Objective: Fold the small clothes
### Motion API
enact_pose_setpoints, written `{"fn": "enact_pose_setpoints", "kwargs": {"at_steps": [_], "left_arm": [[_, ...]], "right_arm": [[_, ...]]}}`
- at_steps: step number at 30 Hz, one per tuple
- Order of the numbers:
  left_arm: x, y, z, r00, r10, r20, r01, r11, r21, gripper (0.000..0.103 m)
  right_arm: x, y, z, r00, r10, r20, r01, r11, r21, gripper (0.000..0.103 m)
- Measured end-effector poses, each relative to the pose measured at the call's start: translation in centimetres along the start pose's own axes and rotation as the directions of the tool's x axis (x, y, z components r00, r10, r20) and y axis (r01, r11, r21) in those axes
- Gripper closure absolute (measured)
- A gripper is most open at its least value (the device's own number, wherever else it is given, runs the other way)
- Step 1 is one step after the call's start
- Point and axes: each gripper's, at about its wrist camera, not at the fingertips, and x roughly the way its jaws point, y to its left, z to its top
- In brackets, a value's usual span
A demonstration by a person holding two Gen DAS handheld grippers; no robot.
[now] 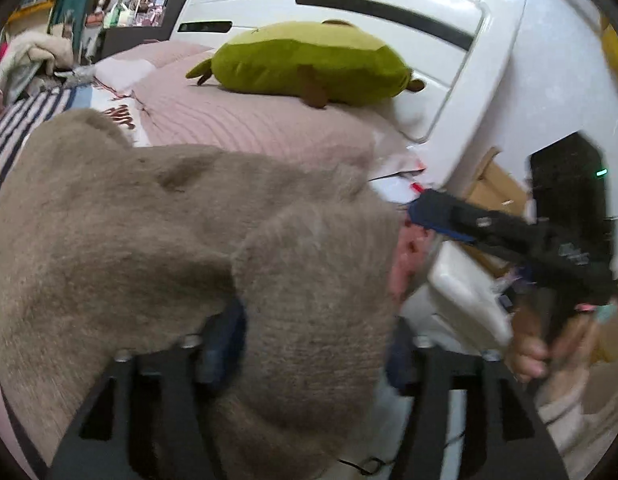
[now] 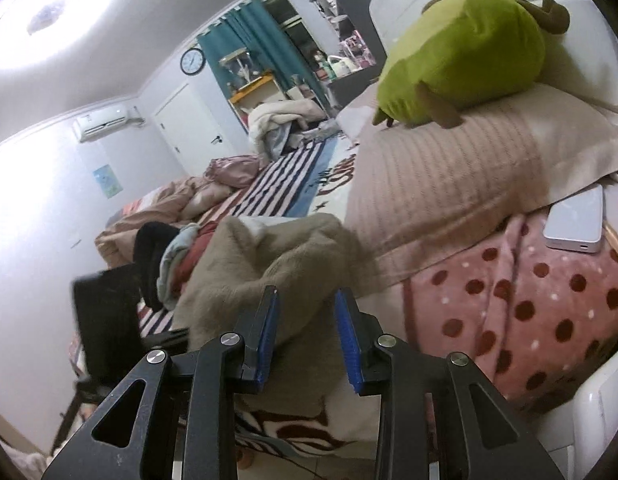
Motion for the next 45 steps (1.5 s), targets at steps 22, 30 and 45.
{"fn": "enact_pose_setpoints", "kwargs": {"at_steps": [22,30,45], "left_arm": [[-13.7,6.3,-5.1,0.958,0.235,0.162,-0.202,0.96,-0.195,0.023],[-10.7,8.4,-3.6,0.981,0.138,0.14,-0.101,0.965,-0.241,0.023],[-5.8,15.4,0.1,0.999,0.01,-0.039,-0.022,0.941,-0.339,0.017]], "right_arm": [[15.9,8.6,2.0,0.904,0.037,-0.426,-0.158,0.955,-0.252,0.091],[11.4,3.2,0.5,0.917,-0.153,-0.37,0.046,0.958,-0.282,0.102],[9.6,-1.0,5.5,0.883,0.188,-0.43,-0.206,0.979,0.004,0.001]]}}
